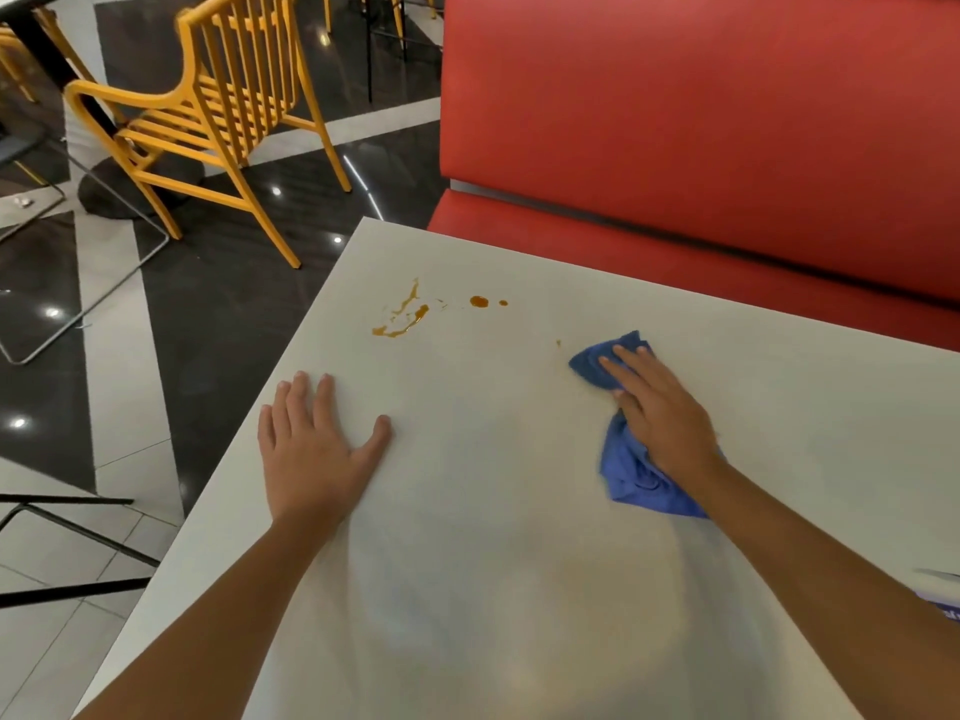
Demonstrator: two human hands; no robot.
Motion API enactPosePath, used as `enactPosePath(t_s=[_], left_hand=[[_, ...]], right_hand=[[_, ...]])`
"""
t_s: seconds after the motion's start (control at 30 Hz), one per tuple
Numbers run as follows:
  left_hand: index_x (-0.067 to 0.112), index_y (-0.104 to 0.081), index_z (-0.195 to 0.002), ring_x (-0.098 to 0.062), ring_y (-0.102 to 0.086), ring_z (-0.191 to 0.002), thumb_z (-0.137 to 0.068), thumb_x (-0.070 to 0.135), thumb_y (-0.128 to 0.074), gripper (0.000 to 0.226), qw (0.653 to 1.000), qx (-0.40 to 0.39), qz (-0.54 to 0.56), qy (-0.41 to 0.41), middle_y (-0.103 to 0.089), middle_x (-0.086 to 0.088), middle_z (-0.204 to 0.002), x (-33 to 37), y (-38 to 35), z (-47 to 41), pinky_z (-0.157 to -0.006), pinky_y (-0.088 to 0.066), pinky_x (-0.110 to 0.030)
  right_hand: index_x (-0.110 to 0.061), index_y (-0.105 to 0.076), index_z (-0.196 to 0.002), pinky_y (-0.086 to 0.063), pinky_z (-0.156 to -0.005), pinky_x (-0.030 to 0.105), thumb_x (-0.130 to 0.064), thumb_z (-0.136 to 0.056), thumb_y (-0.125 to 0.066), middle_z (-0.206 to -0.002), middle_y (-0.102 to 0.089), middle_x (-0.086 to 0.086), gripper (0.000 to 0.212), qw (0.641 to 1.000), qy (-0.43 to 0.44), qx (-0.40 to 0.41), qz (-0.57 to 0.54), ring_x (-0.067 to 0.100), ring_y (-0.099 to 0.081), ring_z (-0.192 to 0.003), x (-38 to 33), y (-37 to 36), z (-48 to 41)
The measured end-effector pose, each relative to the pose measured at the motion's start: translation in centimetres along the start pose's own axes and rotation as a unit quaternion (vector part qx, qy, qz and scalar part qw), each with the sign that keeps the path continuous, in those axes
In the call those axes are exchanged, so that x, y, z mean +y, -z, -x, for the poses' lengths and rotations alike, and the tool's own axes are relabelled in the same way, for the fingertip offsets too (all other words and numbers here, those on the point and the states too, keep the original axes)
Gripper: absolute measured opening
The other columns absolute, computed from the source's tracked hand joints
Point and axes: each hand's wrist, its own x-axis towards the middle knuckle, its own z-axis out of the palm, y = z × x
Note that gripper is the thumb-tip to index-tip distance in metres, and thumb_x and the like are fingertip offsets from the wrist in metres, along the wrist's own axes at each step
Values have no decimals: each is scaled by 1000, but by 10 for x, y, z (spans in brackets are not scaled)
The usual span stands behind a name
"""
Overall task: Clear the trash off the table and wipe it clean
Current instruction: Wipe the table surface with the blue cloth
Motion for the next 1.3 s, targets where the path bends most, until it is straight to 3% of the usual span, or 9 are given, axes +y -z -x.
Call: enactPosePath(t_s=[0.07, 0.17, 0.33, 0.5, 0.6, 0.73, 0.83, 1.0, 1.3], left_hand=[[20, -18, -147, -22, -2, -145, -70, 79, -8, 97, 1000, 1, 0, 0, -10, -4, -157, 0, 0, 0, -117, 4, -36], [20, -18, -147, -21, -2, -145, -71, 78, -9, 97, 1000, 4, 5, -1, -11, -4, -157, 1, -1, 0, -117, 4, -36], [19, -18, -147, -21, 0, -145, -71, 78, -9, 97, 1000, 10, 11, -2, -10, -4, -157, 1, -1, 0, -117, 6, -36], [17, -22, -147, -22, -4, -145, -73, 76, -11, 95, 1000, 19, 8, -5, -13, -7, -156, 2, -1, 1, -117, 3, -36], [17, -23, -146, -23, -5, -144, -73, 76, -12, 95, 1000, 21, 7, -4, -15, -8, -155, 2, -1, 1, -117, 2, -37], [17, -23, -146, -23, -6, -144, -72, 77, -10, 96, 1000, 18, 7, -1, -15, -8, -155, 1, 1, 2, -117, 1, -37], [19, -22, -147, -23, -5, -144, -71, 78, -8, 97, 1000, 13, 7, 0, -14, -7, -156, 1, 1, 1, -118, 2, -37], [20, -20, -147, -22, -4, -145, -71, 78, -7, 96, 1000, 7, 12, 0, -12, -6, -156, 1, 2, 1, -117, 3, -36], [18, -24, -146, -23, -6, -144, -75, 76, -12, 92, 1000, 19, 16, -3, -15, -7, -155, 1, -1, 0, -117, 1, -37]], right_hand=[[-7, -48, -133, -19, -108, 23, -7, -96, -42, -142, -43, 13, 37, 997, -71, 19, -37, 31, -31, -137, 11, 6, -2], [-7, -42, -137, -16, -112, 29, -7, -97, -40, -147, -35, 12, 40, 984, -167, 47, -37, 30, -24, -139, 20, 4, -22], [-5, -38, -139, -20, -113, 41, -8, -97, -37, -143, -37, 18, 42, 975, -217, 40, 14, 36, -28, -134, 17, -8, -71], [-15, -25, -146, -11, -116, 35, -17, -100, -29, -154, -19, 5, 46, 977, -210, -17, 16, 25, -10, -143, -27, -26, -107], [-17, -22, -147, -12, -116, 34, -18, -101, -29, -156, -15, 4, 47, 987, -156, -26, 26, 23, -8, -144, -51, -34, -109], [-12, -29, -144, -11, -116, 30, -13, -99, -33, -153, -24, 9, 45, 999, -41, -33, 9, 27, -15, -143, -62, -36, -85], [-4, -49, -131, -15, -109, 26, -16, -93, -34, -137, -48, 17, 43, 999, 28, -18, -21, 37, -38, -131, -47, -28, -62], [-9, -47, -134, -19, -108, 22, -7, -96, -42, -144, -41, 10, 38, 997, -60, 9, -40, 28, -28, -139, -17, -14, -56], [-16, -33, -143, -17, -115, 38, -13, -99, -33, -152, -25, 6, 43, 983, -181, 0, 2, 27, -14, -143, -37, -33, -116]])
